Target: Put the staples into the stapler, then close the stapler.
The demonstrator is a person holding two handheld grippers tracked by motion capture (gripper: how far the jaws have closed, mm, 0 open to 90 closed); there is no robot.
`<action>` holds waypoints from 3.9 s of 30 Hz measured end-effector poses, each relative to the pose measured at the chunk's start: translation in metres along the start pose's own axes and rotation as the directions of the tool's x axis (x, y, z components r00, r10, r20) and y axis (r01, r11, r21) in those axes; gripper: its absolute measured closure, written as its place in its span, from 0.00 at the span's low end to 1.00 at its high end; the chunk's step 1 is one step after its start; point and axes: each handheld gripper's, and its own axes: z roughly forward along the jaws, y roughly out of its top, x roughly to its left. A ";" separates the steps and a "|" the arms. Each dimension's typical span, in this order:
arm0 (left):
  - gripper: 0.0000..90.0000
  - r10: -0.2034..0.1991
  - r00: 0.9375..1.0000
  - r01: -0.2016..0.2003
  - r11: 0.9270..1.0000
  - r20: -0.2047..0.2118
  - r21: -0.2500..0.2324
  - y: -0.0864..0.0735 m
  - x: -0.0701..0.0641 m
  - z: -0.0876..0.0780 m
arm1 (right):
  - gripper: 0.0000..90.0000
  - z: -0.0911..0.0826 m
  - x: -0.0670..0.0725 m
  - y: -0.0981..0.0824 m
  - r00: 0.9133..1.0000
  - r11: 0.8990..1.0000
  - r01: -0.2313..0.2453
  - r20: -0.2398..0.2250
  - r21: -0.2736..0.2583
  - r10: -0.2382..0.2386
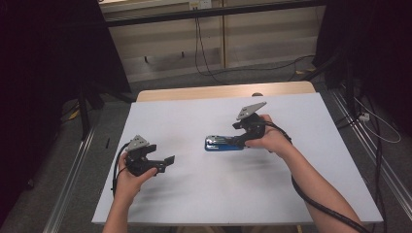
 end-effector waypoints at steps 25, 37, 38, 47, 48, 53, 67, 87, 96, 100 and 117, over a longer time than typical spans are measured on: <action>0.09 0.026 1.000 -0.027 0.999 0.005 0.019 0.002 -0.004 0.008 | 0.11 -0.055 0.013 -0.042 0.973 0.993 -0.107 0.200 -0.052 0.115; 0.09 0.027 1.000 -0.027 0.999 0.016 0.018 0.003 -0.007 0.013 | 0.12 -0.068 0.023 -0.065 0.955 0.990 -0.134 0.259 -0.052 0.143; 0.09 0.025 1.000 -0.026 1.000 0.017 0.017 0.003 -0.008 0.014 | 0.12 -0.069 0.023 -0.066 0.954 0.990 -0.130 0.265 -0.053 0.139; 0.10 0.016 0.999 -0.016 1.000 0.030 0.002 0.008 -0.013 0.023 | 0.12 -0.082 0.025 -0.081 0.937 0.984 -0.160 0.300 -0.081 0.177; 0.10 0.019 0.999 -0.019 1.000 0.027 0.007 0.008 -0.014 0.024 | 0.12 -0.083 0.024 -0.082 0.937 0.983 -0.164 0.300 -0.076 0.180; 0.10 0.018 0.999 -0.018 1.000 0.032 -0.004 0.013 -0.018 0.030 | 0.14 -0.084 0.023 -0.088 0.931 0.982 -0.175 0.312 -0.077 0.191; 0.21 0.016 0.998 -0.016 1.000 0.062 -0.002 0.020 -0.029 0.054 | 0.29 -0.084 0.018 -0.098 0.919 0.977 -0.200 0.330 -0.076 0.214; 0.81 0.055 0.994 -0.057 0.998 0.099 0.015 0.030 -0.045 0.093 | 0.48 -0.083 0.009 -0.101 0.901 0.965 -0.238 0.344 -0.115 0.263; 1.00 0.074 0.991 -0.078 0.996 0.113 0.030 0.033 -0.051 0.111 | 0.48 -0.084 0.006 -0.103 0.907 0.965 -0.235 0.333 -0.114 0.260; 1.00 0.080 0.991 -0.084 0.996 0.106 0.035 0.031 -0.050 0.117 | 0.47 -0.083 0.005 -0.103 0.906 0.964 -0.239 0.330 -0.113 0.264; 1.00 0.102 0.991 -0.106 0.994 0.089 0.041 0.031 -0.051 0.122 | 0.45 -0.080 0.003 -0.105 0.903 0.962 -0.251 0.334 -0.103 0.271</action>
